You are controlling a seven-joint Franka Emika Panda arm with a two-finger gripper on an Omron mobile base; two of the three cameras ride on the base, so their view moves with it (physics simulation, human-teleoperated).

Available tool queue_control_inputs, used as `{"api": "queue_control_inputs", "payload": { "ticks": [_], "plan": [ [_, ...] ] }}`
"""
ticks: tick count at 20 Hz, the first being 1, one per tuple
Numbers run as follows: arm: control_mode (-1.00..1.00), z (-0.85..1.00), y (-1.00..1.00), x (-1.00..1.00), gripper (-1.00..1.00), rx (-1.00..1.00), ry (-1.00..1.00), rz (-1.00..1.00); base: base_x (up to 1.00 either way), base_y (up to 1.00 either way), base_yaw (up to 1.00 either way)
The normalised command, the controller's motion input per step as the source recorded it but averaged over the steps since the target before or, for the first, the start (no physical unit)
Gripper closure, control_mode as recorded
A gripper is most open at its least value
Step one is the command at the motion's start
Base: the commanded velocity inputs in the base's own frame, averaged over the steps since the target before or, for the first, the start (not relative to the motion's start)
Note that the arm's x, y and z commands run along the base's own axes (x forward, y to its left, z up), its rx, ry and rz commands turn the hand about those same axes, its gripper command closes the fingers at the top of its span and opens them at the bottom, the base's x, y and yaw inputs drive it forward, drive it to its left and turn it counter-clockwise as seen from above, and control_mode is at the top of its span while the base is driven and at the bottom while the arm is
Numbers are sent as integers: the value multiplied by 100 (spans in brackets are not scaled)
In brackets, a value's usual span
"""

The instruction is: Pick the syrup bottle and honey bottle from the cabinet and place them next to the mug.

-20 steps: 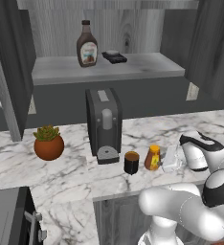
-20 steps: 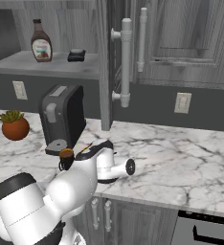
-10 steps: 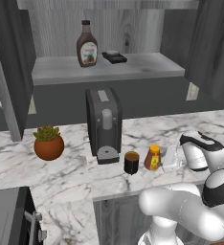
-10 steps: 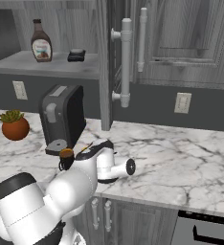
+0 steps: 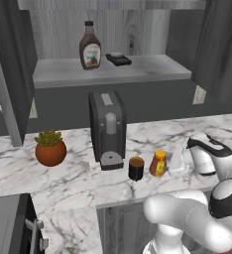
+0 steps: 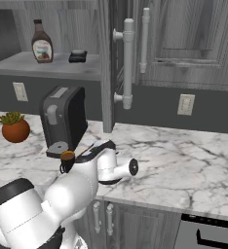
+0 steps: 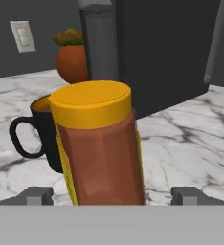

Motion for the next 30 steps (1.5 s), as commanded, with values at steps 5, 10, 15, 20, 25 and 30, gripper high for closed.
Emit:
{"api": "queue_control_inputs", "payload": {
  "ticks": [5, 10, 15, 20, 25, 30],
  "plan": [
    [-100, 55, 4, -6, -100, 0, 0, 0, 0, 0, 0],
    [-100, 45, 2, -3, -100, 0, 0, 0, 0, 0, 0],
    [-100, 29, 13, -5, -100, 0, 2, 0, 0, 0, 0],
    [-100, 45, 28, -13, -100, 0, 0, 0, 0, 0, 0],
    [-100, 37, 28, -16, -100, 0, 0, 0, 0, 0, 0],
    [-100, 29, 25, -12, -100, 0, 0, -2, 0, 0, 0]
  ]
}}
